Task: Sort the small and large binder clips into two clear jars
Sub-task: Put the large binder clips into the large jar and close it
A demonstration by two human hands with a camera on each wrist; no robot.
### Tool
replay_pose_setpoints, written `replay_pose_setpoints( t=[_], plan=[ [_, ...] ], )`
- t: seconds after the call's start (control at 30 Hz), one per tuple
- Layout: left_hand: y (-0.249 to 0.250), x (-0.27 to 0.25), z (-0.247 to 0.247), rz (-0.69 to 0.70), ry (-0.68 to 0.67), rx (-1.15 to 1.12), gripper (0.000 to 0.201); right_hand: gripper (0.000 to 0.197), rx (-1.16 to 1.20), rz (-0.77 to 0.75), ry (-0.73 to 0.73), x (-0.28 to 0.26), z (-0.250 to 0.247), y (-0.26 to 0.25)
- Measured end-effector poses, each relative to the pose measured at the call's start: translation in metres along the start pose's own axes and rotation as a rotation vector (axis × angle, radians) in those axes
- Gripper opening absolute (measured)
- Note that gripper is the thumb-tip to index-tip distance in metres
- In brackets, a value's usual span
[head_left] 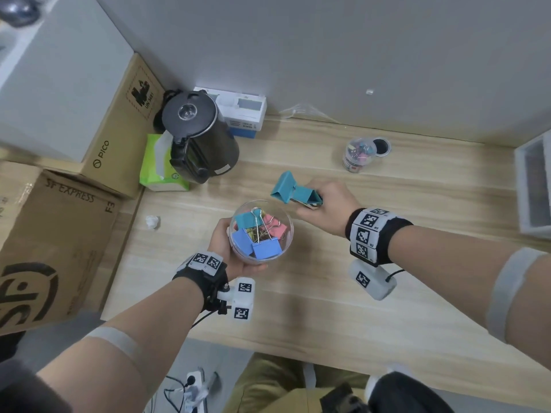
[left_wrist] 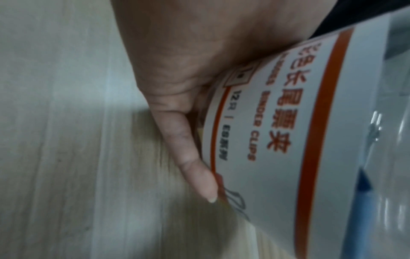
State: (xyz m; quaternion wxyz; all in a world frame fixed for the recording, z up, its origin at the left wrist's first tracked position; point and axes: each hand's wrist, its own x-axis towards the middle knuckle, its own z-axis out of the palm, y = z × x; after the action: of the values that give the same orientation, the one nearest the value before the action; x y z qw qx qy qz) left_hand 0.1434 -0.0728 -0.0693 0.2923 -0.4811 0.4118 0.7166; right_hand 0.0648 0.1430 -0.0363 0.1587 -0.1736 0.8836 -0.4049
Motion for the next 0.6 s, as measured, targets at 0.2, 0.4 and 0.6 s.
replay_pose_setpoints(
  t=[0.2, 0.4, 0.6],
  plan=[
    [0.008, -0.004, 0.023, 0.056, -0.035, -0.020, 0.064, 0.027, -0.275, -0.056, -0.061, -0.013, 0.002, -0.021],
    [0.007, -0.005, 0.051, 0.066, -0.066, -0.075, 0.069, 0.028, -0.383, 0.101, -0.037, -0.021, 0.009, -0.032],
    [0.000, -0.006, 0.065, 0.058, -0.095, -0.094, 0.069, 0.042, -0.386, 0.118, -0.009, -0.030, 0.003, -0.037]
  ],
)
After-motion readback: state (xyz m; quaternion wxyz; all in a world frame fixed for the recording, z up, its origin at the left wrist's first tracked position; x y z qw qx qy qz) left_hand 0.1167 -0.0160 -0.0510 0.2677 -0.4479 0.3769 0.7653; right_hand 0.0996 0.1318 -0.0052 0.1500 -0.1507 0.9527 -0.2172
